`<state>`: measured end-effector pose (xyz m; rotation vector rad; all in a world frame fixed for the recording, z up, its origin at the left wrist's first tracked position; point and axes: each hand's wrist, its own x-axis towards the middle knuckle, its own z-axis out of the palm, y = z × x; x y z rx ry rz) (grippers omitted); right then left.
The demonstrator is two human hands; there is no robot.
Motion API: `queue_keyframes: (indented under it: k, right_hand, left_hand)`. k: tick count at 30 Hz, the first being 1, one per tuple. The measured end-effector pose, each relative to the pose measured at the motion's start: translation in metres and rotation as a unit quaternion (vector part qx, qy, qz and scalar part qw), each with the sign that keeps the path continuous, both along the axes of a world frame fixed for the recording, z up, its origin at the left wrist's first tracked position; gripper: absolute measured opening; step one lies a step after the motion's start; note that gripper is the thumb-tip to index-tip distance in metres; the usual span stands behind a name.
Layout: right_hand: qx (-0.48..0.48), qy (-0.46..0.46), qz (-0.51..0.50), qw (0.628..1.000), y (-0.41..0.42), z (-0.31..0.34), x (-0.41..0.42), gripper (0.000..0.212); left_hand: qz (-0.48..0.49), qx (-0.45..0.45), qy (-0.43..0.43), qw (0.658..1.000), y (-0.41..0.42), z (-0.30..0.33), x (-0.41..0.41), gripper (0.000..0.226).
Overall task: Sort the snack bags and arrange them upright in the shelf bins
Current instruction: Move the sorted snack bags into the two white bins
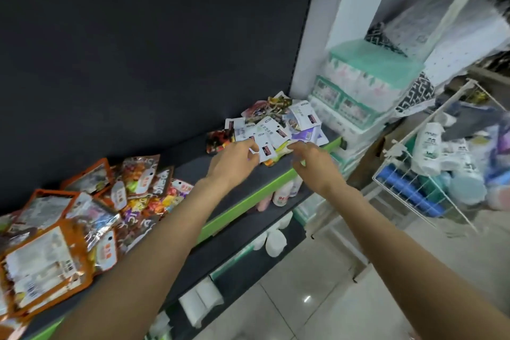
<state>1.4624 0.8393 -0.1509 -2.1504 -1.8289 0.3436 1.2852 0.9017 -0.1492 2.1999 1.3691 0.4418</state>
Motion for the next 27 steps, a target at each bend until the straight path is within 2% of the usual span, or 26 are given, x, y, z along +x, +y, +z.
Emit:
queue_keyframes:
  k: [4, 8, 10, 12, 15, 17, 19, 22, 27]
  right_hand:
    - [-0.006, 0.016, 0.020, 1.000, 0.050, -0.011, 0.037, 0.043]
    - [-0.025, 0.029, 0.067, 0.997, 0.099, -0.029, 0.074, 0.042]
    - [-0.034, 0.032, 0.087, 0.995, 0.123, -0.038, 0.090, 0.042]
    - [-0.045, 0.017, 0.113, 0.992, 0.142, -0.046, 0.103, 0.046]
    - [-0.067, -0.033, 0.188, 0.979, 0.166, -0.057, 0.115, 0.057]
    - [-0.095, -0.082, 0.247, 0.961, 0.180, -0.063, 0.120, 0.064]
    - [-0.131, -0.128, 0.287, 0.940, 0.191, -0.067, 0.124, 0.067]
    - [-0.164, -0.154, 0.308, 0.924, 0.198, -0.072, 0.130, 0.067]
    - [-0.126, -0.162, 0.323, 0.924, 0.205, -0.077, 0.136, 0.064]
  left_hand:
    - [0.023, -0.007, 0.023, 0.999, 0.036, -0.012, 0.026, 0.027]
    - [-0.027, -0.038, 0.132, 0.990, 0.065, -0.044, 0.050, 0.035]
    - [-0.013, -0.053, 0.153, 0.987, 0.077, -0.058, 0.061, 0.042]
    - [0.019, -0.070, 0.147, 0.986, 0.087, -0.069, 0.073, 0.060]
    - [0.056, -0.103, 0.149, 0.982, 0.096, -0.084, 0.090, 0.103]
    - [0.071, -0.119, 0.171, 0.975, 0.101, -0.092, 0.099, 0.114]
    - [0.084, -0.133, 0.193, 0.968, 0.102, -0.096, 0.104, 0.111]
    - [0.096, -0.136, 0.224, 0.960, 0.095, -0.098, 0.108, 0.093]
    - [0.116, -0.079, 0.216, 0.966, 0.080, -0.098, 0.112, 0.069]
